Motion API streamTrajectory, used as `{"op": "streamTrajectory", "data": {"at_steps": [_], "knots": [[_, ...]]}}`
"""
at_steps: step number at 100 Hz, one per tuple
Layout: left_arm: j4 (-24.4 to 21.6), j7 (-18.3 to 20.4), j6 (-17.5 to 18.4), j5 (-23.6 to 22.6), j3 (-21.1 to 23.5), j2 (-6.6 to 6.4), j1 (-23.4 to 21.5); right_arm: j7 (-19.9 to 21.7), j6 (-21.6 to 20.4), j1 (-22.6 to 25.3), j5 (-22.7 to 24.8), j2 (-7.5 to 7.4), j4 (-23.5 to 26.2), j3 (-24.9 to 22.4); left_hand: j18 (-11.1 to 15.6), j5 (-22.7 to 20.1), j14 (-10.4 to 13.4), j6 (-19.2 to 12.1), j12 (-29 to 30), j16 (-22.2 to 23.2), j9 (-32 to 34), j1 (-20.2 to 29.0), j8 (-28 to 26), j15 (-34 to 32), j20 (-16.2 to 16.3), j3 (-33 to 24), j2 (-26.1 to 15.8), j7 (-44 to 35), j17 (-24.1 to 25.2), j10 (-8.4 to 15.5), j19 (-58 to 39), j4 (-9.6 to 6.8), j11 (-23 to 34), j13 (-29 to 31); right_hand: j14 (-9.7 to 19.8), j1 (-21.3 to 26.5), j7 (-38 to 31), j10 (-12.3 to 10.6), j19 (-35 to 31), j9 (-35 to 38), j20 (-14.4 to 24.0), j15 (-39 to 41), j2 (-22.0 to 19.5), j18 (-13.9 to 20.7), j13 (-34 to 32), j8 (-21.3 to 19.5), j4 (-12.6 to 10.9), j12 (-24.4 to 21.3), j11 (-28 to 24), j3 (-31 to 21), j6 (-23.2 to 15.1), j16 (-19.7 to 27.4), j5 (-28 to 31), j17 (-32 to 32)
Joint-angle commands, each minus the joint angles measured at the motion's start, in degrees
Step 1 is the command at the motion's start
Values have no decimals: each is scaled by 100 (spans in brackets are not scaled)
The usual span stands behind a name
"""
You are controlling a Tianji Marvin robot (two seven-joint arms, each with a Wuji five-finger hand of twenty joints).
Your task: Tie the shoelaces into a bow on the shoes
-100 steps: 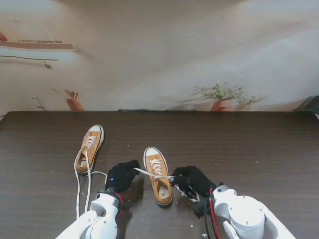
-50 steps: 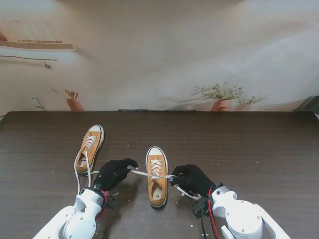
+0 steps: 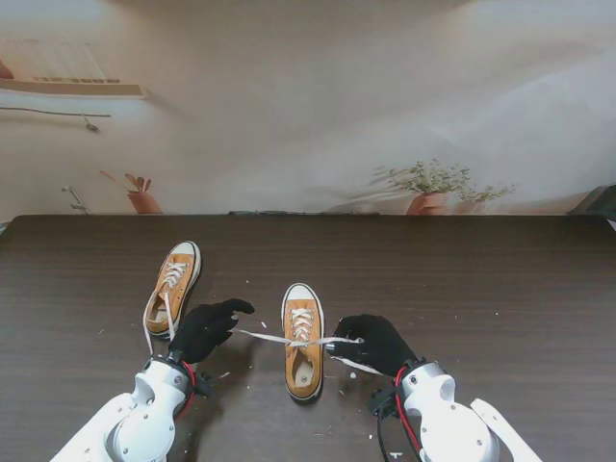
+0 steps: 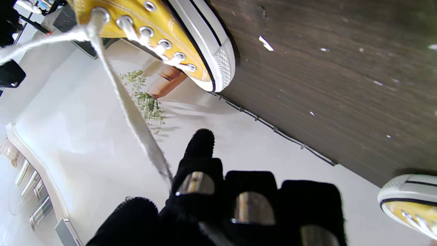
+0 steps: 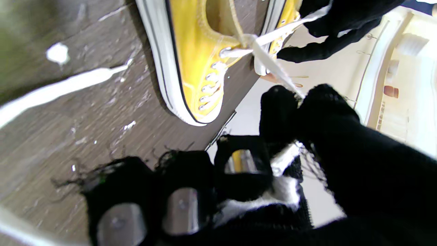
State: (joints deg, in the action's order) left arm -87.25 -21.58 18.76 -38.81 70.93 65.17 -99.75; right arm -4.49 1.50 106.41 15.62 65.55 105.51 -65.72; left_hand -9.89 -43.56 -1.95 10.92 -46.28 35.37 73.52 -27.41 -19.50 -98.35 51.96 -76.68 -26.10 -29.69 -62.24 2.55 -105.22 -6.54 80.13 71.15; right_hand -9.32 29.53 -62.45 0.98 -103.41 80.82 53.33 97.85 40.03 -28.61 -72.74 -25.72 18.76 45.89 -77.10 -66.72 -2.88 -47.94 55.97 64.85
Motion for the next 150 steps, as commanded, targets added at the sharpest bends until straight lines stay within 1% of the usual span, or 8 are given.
{"op": "streamTrajectory", "data": {"at_steps": [1,23,56,94,113,124,134,150], "knots": [[62,30,85,-23,-34,54,38,-27,-104,5,204,-3,-80,-18,880,-161,75,205,73,126,429,-3369,114,-597,168,-1167,-1390,28,-194,-327,-1475,254,270,169,307,-262,-119,-166,-1538,246,119,543,13,199,-202,126,-122,111,-335,20,-27,-158,108,248],[159,-528,190,-123,-103,141,40,-362,-402,64,889,-12,-204,-77,821,-252,8,165,115,195,421,-3420,98,-602,290,-1325,-1390,-36,-195,-305,-1475,215,374,168,359,-313,-68,-193,-1634,241,132,548,-27,277,-206,128,-118,142,-440,19,-32,-266,108,254],[-149,-828,-119,-428,-31,137,-252,-401,-507,134,900,-8,-213,-225,1217,-130,287,57,215,98,418,-3831,106,-544,-26,-1328,-1390,-7,-212,-106,-1475,-1077,230,175,321,-293,-15,-162,-1651,240,124,528,-46,249,-207,156,-122,134,-455,22,30,-316,109,248],[-174,-1043,289,-365,55,189,-394,-325,-412,125,808,-10,-226,-278,1005,-278,333,-10,143,84,405,-596,81,-575,-6,-1322,-1389,-201,-196,41,-1475,63,402,174,295,-281,-8,-148,-1650,241,122,523,-70,245,-207,157,-124,131,-465,27,62,-335,131,248],[-103,-1085,413,-354,-4,199,-332,-242,-387,77,768,-21,-274,-249,583,-959,-68,-954,463,135,391,1025,280,-574,143,-1114,-1389,-915,-168,9,-1474,-482,752,167,280,-267,-1,-144,-1650,240,121,521,-93,244,-207,153,-128,132,-475,35,80,-344,133,247],[-133,-763,651,-73,32,200,-350,-237,-393,74,759,-22,-281,-244,469,-1092,-188,-1453,589,103,394,823,499,-518,37,-858,-1390,-989,-150,-68,-1475,-314,676,167,276,-256,-4,-142,-1645,240,120,518,-93,235,-207,147,-130,132,-477,35,82,-346,139,245],[-175,-743,516,-85,29,192,-367,-244,-406,83,750,-20,-279,-245,564,-297,-87,-557,484,-47,368,-1086,724,-453,-321,-745,-1389,-257,-142,-64,-1475,432,291,168,274,-251,-1,-142,-1643,240,120,515,-96,230,-207,147,-131,131,-478,35,89,-347,140,245],[-136,-823,488,-167,28,191,-345,-244,-433,108,740,-21,-260,-257,750,-132,68,-33,237,-110,350,-2961,517,-485,-330,-756,-1390,490,-163,-143,-1475,340,122,168,276,-257,17,-142,-1642,239,122,514,-97,226,-208,158,-128,130,-478,46,60,-350,111,245]]}}
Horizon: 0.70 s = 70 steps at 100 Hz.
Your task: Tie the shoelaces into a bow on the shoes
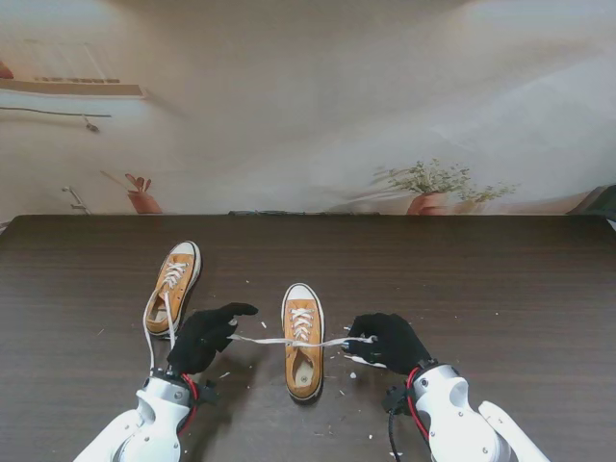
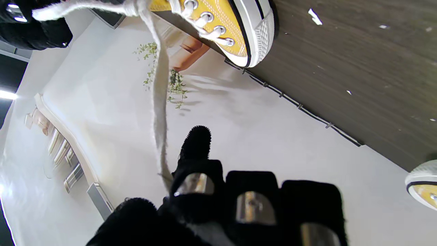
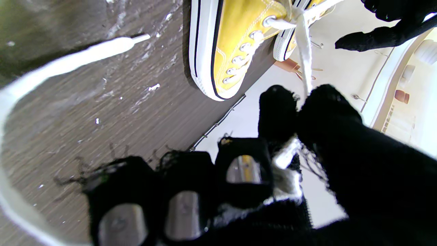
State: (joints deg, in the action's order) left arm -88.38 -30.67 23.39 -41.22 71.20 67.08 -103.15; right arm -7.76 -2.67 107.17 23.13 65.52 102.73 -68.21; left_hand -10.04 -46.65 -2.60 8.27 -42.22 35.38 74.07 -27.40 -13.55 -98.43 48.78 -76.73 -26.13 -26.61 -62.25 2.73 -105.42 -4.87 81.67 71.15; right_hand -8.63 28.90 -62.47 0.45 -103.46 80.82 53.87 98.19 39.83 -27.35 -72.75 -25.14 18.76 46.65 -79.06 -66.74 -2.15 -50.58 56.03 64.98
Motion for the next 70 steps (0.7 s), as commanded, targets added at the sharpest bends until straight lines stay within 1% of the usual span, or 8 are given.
{"op": "streamTrajectory", "data": {"at_steps": [1,16,19,20,22,23,26,70], "knots": [[-19,72,26,63,2,1,-3,86,-17,34,-12,-20,19,-10,799,189,155,253,-175,-110,294,-3055,-80,-482,-2,-732,-1386,210,-166,-160,-1455,183,-37,168,207,-194,27,-89,-1636,239,68,479,-76,100,-207,105,-127,54,-283,48,-13,-86,97,232],[-87,166,46,153,90,3,-64,134,-52,84,0,-34,62,-53,1108,328,185,453,-330,-60,243,-3362,-49,-537,218,198,-781,575,-198,-161,-1455,532,-153,159,237,-310,378,-88,-1635,239,71,465,-109,98,-210,444,-128,44,-262,93,31,-73,-55,233],[-92,220,134,261,113,13,-74,142,-63,94,-2,-36,71,-63,1067,313,192,303,-372,-48,243,-307,-80,-519,192,1398,2292,563,-193,-193,-1455,961,-180,168,243,-367,501,-88,-1635,239,72,464,-158,98,-210,546,-133,40,-252,126,53,-69,-99,233],[-90,235,174,306,118,19,-74,145,-66,98,-5,-36,75,-66,1034,321,166,230,-378,-43,243,1987,-73,-522,193,3322,3146,575,-190,-256,-1455,1541,-202,168,242,-380,537,-88,-1635,239,72,464,-174,98,-210,572,-135,39,-250,138,64,-68,-117,233],[-81,262,260,400,125,33,-72,149,-73,104,-12,-37,81,-72,1008,314,149,196,-383,-38,247,2866,-71,-525,204,4442,3131,577,-189,-294,-1455,1572,-214,168,241,-409,648,-88,-1634,239,73,466,-228,98,-210,650,-146,39,-249,192,75,-66,-126,233],[-75,278,307,451,128,40,-69,151,-77,107,-16,-37,84,-74,937,300,124,143,-404,-22,253,4321,-63,-526,241,6735,2754,586,-186,-339,-1455,1138,-237,168,240,-417,696,-88,-1634,239,73,467,-254,98,-210,680,-159,39,-248,225,79,-66,-122,233],[-63,378,456,651,142,58,-64,161,-86,115,-27,-39,93,-81,862,290,44,40,-419,-13,246,4828,-59,-524,261,7783,2390,589,-178,-423,-1455,920,-261,166,245,-446,798,-88,-1633,239,72,470,-317,102,-210,731,-187,39,-248,312,92,-67,-115,234],[-120,383,809,915,225,126,-128,187,-252,155,-124,-42,126,-103,385,-75,-253,53,-518,60,389,6717,-101,-517,334,7703,3567,435,-142,-426,-1455,688,-221,162,257,-335,1100,-91,-1647,238,60,475,-222,102,-210,857,-230,40,-238,517,-56,-75,-186,234]]}}
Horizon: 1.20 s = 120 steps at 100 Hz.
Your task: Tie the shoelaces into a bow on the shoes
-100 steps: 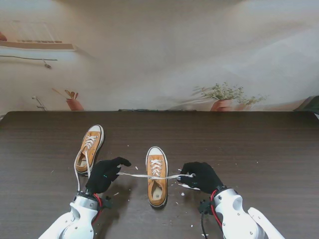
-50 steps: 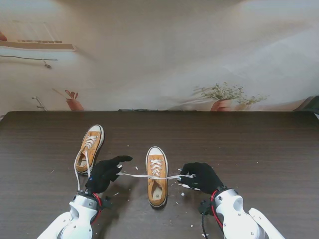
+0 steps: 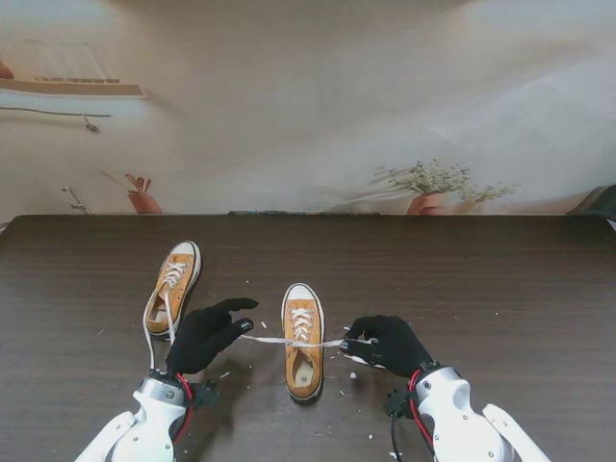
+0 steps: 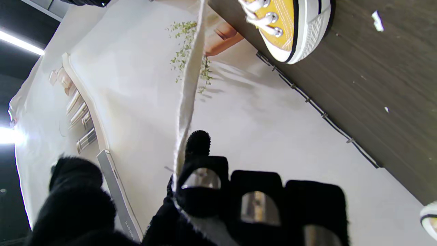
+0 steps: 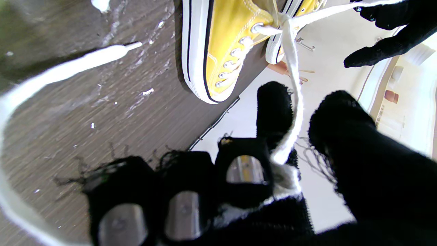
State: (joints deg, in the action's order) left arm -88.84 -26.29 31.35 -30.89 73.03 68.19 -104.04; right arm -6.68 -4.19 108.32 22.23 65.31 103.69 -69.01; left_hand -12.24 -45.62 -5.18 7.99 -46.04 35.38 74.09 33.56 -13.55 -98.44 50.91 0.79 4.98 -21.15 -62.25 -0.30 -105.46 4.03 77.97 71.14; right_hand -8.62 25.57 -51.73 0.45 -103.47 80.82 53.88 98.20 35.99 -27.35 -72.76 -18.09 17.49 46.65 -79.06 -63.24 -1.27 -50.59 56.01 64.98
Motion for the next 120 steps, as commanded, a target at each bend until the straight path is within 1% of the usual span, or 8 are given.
{"op": "streamTrajectory", "data": {"at_steps": [1,3,7,14,30,53,69,120], "knots": [[-76,-74,10,-139,47,15,-41,85,-109,42,-39,-22,31,-26,609,-181,9,80,-135,62,387,763,-108,-518,121,-88,545,-125,-142,-113,-1451,-224,162,163,260,21,31,-92,-1645,238,59,474,197,102,-209,170,-97,40,-238,168,-178,-74,-212,234],[-86,-98,-1,-177,57,14,-48,93,-125,44,-45,-23,31,-32,610,-190,12,74,-133,64,389,1019,-116,-519,122,-174,714,-142,-143,-92,-1451,-264,181,163,283,71,-41,-119,-1646,236,58,474,270,102,-210,287,-45,51,-244,166,-231,-77,-276,234],[-109,-153,-42,-278,80,6,-67,70,-156,49,-22,-20,26,-40,632,-200,46,37,-19,75,374,602,-157,-519,111,-2236,1421,-249,-145,-11,-1451,-112,299,165,291,145,-73,-119,-1643,238,56,476,416,114,-211,429,-20,59,-243,158,-312,-81,-389,237],[-116,-305,-103,-444,95,5,-76,30,-209,74,120,-28,37,-77,670,-243,88,-150,12,82,370,1126,-212,-527,106,-3158,2012,-439,-148,55,-1451,62,400,165,376,191,-16,-190,-1644,236,48,476,600,208,-215,561,1,69,-245,150,-390,-86,-492,248],[-137,-395,-78,-500,110,15,-96,-339,-242,143,753,-19,59,-116,596,-312,3,-603,160,101,371,2015,-51,-524,123,-3098,2402,-1064,-142,-68,-1451,62,545,164,504,107,527,-266,-1644,237,2,453,706,356,-223,733,-118,55,-182,-82,-279,-67,-693,259],[-105,-493,-29,-534,111,31,-87,-745,-161,215,1145,18,109,-120,569,-351,-28,-617,187,109,369,2138,6,-527,138,-3173,2448,-1205,-140,-93,-1451,23,593,163,539,148,909,-261,-1651,239,-23,469,661,417,-223,764,-424,71,-192,-336,-227,-60,-951,265],[-116,-437,-2,-505,123,25,-103,-693,-354,198,776,46,100,-124,556,-359,-31,-617,196,112,368,2153,22,-527,144,-3212,2454,-1228,-139,-90,-1451,20,604,163,466,668,273,121,-1651,239,183,511,1039,376,-217,1454,-165,143,-352,-654,-968,-201,-947,272],[67,852,508,-61,-285,-167,421,-1303,-1186,210,1144,102,120,40,663,-109,55,-512,260,-58,377,945,17,-476,-214,-3319,2357,-164,-130,-54,-1451,-27,360,163,473,733,-110,127,-1651,236,241,496,931,384,-220,1779,-90,161,-376,-743,-1023,-242,-793,276]]}}
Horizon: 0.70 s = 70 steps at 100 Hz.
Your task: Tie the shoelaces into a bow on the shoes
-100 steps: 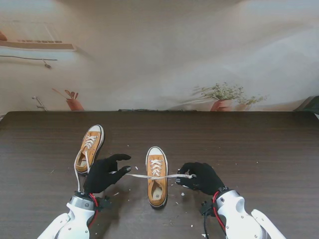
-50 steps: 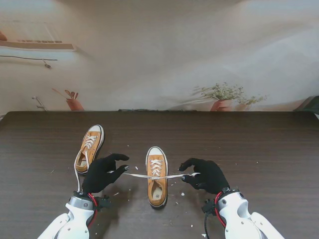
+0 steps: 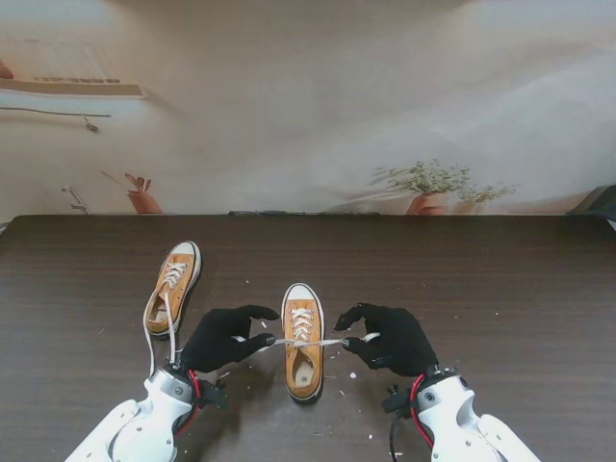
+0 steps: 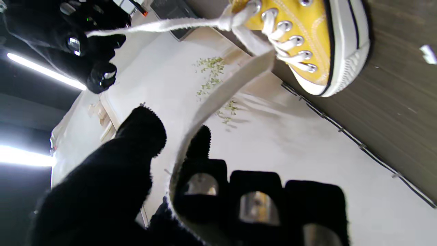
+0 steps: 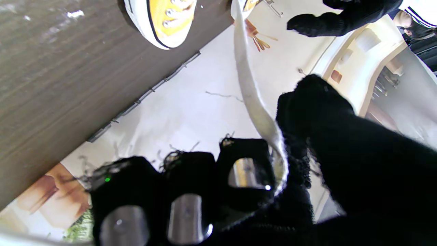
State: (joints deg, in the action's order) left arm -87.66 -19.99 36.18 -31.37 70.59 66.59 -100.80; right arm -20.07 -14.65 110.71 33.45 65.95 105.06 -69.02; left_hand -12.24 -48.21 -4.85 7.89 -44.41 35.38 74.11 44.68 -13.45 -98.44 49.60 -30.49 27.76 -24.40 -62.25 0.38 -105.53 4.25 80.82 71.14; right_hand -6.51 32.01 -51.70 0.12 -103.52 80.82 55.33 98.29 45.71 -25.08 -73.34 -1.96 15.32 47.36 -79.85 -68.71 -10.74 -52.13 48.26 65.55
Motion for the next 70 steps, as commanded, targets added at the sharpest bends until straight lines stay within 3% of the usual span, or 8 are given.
{"op": "streamTrajectory", "data": {"at_steps": [1,16,28,40,58,70], "knots": [[-47,257,34,2,-52,-12,112,13,-166,-38,30,42,-31,49,663,165,21,-508,96,-59,374,-175,12,-476,-87,-197,91,180,-130,-121,-1444,-47,74,163,261,82,-117,158,-1646,236,95,486,-42,157,-161,167,129,90,-297,-194,-75,-87,-16,219],[86,838,177,331,-274,-103,386,-172,-429,-109,182,56,-141,101,642,158,-5,-552,80,-95,381,-248,318,-405,-258,-358,491,980,-120,-127,-1444,76,-43,165,257,26,-178,101,-1646,237,82,470,-59,158,-163,223,138,86,-273,-231,-75,-63,-37,216],[241,1042,277,392,-521,-145,625,-166,-535,-96,157,57,-130,112,689,74,-43,-553,75,-112,386,-394,649,-338,-392,-587,1008,1638,-117,-142,-1444,187,-156,163,252,14,-187,103,-1646,237,67,469,-61,160,-163,235,142,89,-272,-246,-65,-54,-39,214],[382,903,254,326,-807,-103,814,-185,-594,-70,162,59,-101,119,727,100,-46,-502,75,-115,385,-386,763,-322,-421,-727,1196,1862,-119,-128,-1444,215,-190,164,248,5,-184,103,-1646,237,57,472,-61,160,-162,244,146,90,-271,-257,-58,-50,-43,213],[558,625,41,231,-1157,-31,1010,-284,-710,-14,135,83,-64,147,731,-141,-45,-548,69,-114,390,-270,738,-322,-414,-833,1108,1785,-120,-98,-1444,197,-192,164,237,12,-193,119,-1646,237,46,476,-61,160,-161,249,151,97,-276,-262,-61,-45,-30,212],[693,476,-116,199,-1359,13,1118,-311,-792,2,142,86,-58,184,692,-301,-45,-425,68,-113,385,-179,343,-321,-386,-835,1042,1044,-118,-70,-1444,160,-138,164,234,10,-200,115,-1646,237,43,475,-72,160,-161,247,154,98,-275,-257,-69,-43,-21,212]]}}
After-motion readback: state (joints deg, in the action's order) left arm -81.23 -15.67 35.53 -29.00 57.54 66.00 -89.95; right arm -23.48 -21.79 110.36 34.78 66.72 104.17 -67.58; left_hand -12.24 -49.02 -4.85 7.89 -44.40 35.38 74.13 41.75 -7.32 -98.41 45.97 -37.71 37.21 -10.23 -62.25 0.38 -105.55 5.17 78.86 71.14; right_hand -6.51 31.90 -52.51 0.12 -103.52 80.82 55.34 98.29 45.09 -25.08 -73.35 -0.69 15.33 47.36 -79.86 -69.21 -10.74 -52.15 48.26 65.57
